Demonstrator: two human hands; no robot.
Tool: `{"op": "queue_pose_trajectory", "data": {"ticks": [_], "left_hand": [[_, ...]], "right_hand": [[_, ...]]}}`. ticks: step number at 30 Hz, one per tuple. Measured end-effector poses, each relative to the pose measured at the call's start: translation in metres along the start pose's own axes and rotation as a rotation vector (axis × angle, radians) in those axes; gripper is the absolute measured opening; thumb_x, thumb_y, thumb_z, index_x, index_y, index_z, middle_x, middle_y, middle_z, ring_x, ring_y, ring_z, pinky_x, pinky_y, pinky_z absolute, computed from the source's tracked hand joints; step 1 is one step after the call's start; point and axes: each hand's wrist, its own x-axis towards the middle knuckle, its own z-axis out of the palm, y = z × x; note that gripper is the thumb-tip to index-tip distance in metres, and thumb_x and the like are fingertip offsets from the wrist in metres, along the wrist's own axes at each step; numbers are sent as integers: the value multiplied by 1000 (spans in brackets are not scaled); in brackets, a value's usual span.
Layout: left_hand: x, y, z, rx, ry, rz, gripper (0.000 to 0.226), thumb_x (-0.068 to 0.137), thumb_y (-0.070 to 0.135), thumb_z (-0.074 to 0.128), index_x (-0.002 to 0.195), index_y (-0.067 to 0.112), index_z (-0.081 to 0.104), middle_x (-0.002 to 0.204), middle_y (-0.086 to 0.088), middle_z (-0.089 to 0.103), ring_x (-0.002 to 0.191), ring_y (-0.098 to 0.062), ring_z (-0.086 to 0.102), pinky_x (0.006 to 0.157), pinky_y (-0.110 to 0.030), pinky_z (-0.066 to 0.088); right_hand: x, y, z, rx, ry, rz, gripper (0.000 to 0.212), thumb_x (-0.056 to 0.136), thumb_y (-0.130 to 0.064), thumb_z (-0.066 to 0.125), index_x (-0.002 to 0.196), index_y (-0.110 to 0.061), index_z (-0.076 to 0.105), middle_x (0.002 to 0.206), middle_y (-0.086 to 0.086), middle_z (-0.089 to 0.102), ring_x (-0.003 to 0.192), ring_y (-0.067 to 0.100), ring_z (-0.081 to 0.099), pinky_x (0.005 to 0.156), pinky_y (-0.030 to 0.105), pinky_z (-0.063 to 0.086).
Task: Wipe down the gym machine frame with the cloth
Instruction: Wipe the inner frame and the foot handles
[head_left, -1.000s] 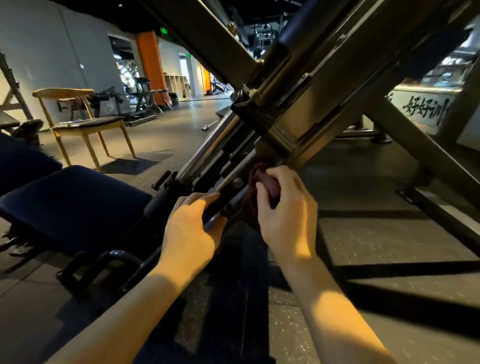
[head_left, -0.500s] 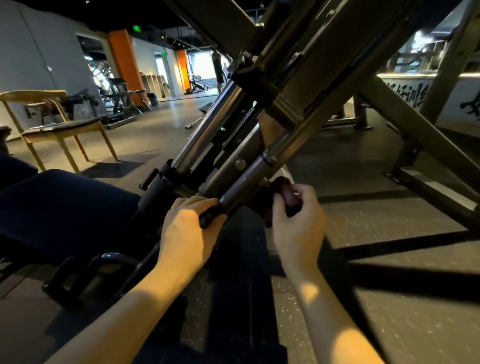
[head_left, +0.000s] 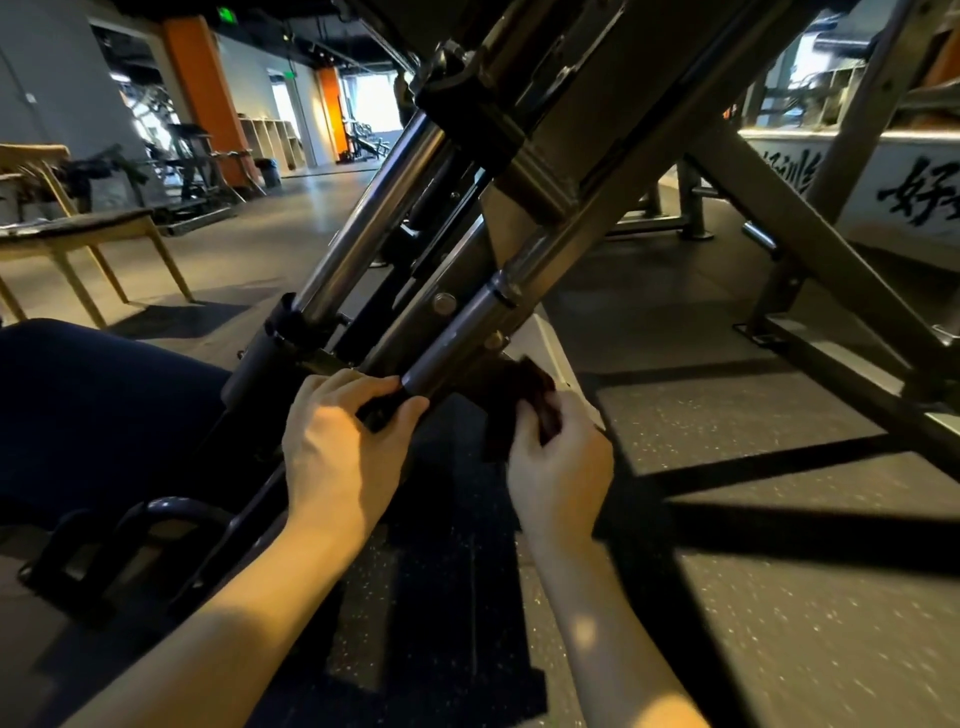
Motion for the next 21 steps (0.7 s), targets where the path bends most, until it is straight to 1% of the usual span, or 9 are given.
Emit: {"op": "queue_pose_trajectory", "data": {"ticks": [3,5,7,8,9,12,14,17,21], "left_hand": [[-1,0,0,-16,13,21,37,86,46,68,115,24,73,101,14,55,101,-12,50,82,-32,38],[-1,-2,0,-30,11,28,36,86,45,69,114,23,73,100,14,56,101,-12,50,81,-30,36],[0,-2,0,-34,6,26,34,86,43,71,114,24,73,100,15,55,101,-11,50,81,-28,34],[0,-3,1,-32,5,30,33,86,42,72,114,24,72,100,16,54,100,-10,49,81,-27,34],[0,-3,1,-29,7,30,33,86,41,73,114,25,72,99,16,53,100,-10,48,80,-27,33],[0,-3,1,-37,21,36,34,86,43,72,113,24,73,99,16,52,99,-9,48,77,-23,32],[0,-3,1,-24,30,55,35,86,44,70,113,22,73,100,16,53,98,-8,48,75,-19,30],[0,-5,1,-27,19,65,35,86,43,71,114,22,73,100,16,53,99,-10,49,79,-25,32],[0,-5,1,-33,20,46,35,87,43,70,115,23,72,100,16,54,101,-11,49,81,-27,33]], "right_hand": [[7,1,4,-3,-33,-90,5,94,-30,65,99,-27,67,87,-16,64,81,-5,59,78,13,45],[2,31,1,-75,-2,60,10,94,-29,63,104,-25,64,91,-14,65,86,-2,62,83,18,51],[-7,54,-5,-102,36,283,14,94,-22,64,108,-20,63,94,-7,67,92,10,68,88,32,58],[-9,56,-5,-93,53,347,14,94,-18,66,108,-17,63,95,-6,67,94,13,70,88,33,58],[-8,50,-4,-88,62,339,14,94,-17,66,108,-17,63,95,-6,66,94,14,70,87,29,56],[2,8,3,-65,-15,103,13,94,-23,64,107,-24,63,93,-12,65,88,1,64,83,19,48],[8,-6,6,4,-59,30,7,95,-27,64,102,-26,64,88,-14,64,82,-4,61,78,14,48],[5,19,2,54,9,115,5,96,-26,64,100,-23,64,85,-16,63,83,-4,64,76,12,49],[-3,40,-2,41,90,288,6,97,-17,65,95,-22,62,78,-18,57,74,-8,59,76,19,57]]}}
